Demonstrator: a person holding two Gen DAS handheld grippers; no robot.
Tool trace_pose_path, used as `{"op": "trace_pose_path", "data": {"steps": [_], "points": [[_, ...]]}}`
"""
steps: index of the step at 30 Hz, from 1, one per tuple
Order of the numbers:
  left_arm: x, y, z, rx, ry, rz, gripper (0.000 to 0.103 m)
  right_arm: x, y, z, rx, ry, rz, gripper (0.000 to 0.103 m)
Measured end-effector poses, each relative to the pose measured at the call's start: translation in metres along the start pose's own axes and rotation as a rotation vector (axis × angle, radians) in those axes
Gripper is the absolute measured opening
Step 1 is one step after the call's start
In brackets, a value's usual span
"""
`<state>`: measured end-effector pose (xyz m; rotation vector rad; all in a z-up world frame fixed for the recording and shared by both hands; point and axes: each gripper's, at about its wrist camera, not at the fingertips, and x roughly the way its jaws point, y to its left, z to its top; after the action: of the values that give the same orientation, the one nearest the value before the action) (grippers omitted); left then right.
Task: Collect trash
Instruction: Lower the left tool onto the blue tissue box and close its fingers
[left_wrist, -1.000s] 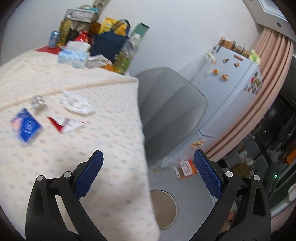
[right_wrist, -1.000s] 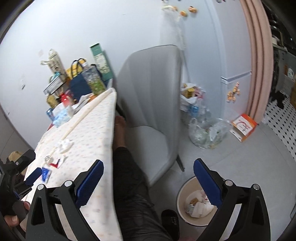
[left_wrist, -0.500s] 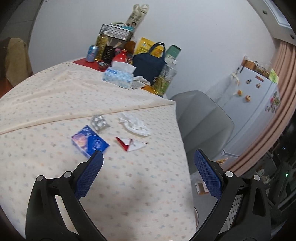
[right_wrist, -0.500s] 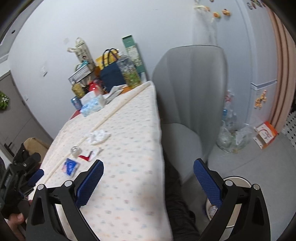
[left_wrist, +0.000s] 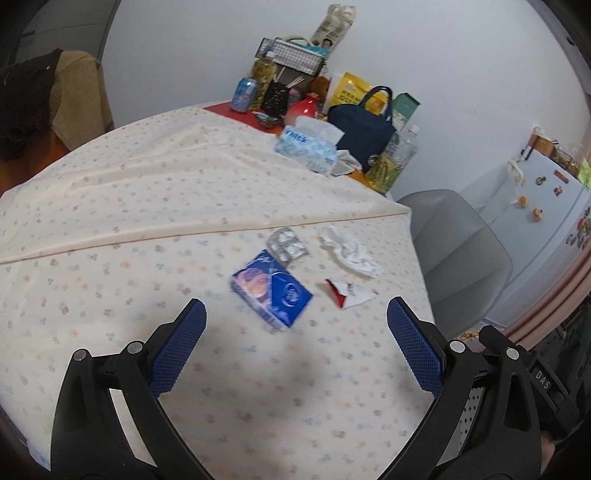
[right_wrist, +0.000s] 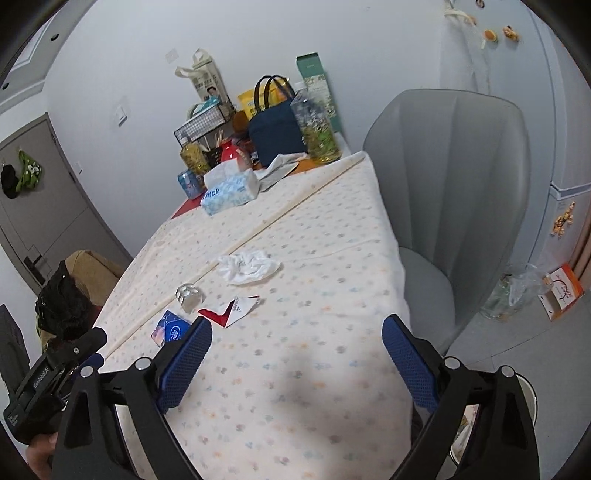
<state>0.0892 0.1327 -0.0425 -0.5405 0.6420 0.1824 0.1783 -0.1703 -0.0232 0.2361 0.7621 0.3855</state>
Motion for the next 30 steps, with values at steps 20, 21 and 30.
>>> {"op": "trace_pose_path", "data": {"steps": [20,21,30], "points": [[0.078,0.044,0.008,-0.115,0.13,0.039,0.097,0.076,0.03,0.007,-0.084,0.104,0.001,0.082],[0.081,0.042,0.01,-0.117,0.132,0.035,0.097,0.079,0.031,0.008,-0.087,0.106,0.003,0.082],[0.115,-0.005,0.011,0.024,0.15,0.076,0.087,0.096,0.028,0.013,-0.071,0.122,0.022,0.081]]}}
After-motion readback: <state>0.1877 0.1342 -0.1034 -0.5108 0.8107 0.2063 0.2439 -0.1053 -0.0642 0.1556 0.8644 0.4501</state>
